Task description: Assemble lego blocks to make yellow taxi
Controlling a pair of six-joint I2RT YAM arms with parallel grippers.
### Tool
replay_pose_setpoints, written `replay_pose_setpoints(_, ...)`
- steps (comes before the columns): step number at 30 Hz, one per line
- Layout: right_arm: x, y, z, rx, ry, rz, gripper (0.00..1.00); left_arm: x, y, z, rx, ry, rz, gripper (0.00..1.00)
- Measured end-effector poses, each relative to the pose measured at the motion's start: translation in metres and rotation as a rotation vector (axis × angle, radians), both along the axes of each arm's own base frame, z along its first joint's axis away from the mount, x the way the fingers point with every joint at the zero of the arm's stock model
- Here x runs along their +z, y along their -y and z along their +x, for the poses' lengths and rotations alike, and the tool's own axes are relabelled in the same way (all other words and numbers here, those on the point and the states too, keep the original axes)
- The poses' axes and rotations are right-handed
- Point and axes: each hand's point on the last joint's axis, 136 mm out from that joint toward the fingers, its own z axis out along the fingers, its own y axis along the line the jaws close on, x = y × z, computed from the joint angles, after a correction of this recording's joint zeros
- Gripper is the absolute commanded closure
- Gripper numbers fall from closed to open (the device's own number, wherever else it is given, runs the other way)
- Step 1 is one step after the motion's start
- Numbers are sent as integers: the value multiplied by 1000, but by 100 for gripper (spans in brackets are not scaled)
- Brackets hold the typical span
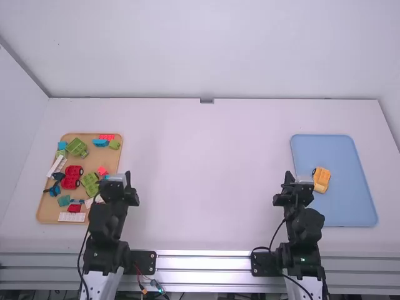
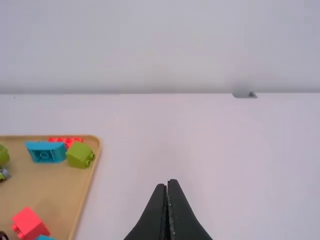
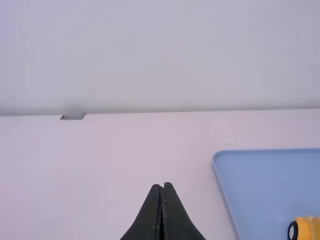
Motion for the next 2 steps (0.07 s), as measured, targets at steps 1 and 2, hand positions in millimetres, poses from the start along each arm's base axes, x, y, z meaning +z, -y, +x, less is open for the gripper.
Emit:
replay_pose_setpoints(1,0,0,0,-3,0,3,100,2,0,0,0,10,0,100)
replay_pose_setpoints(2,0,0,0,0,0,0,100,4,0,-1,0,17,0,100)
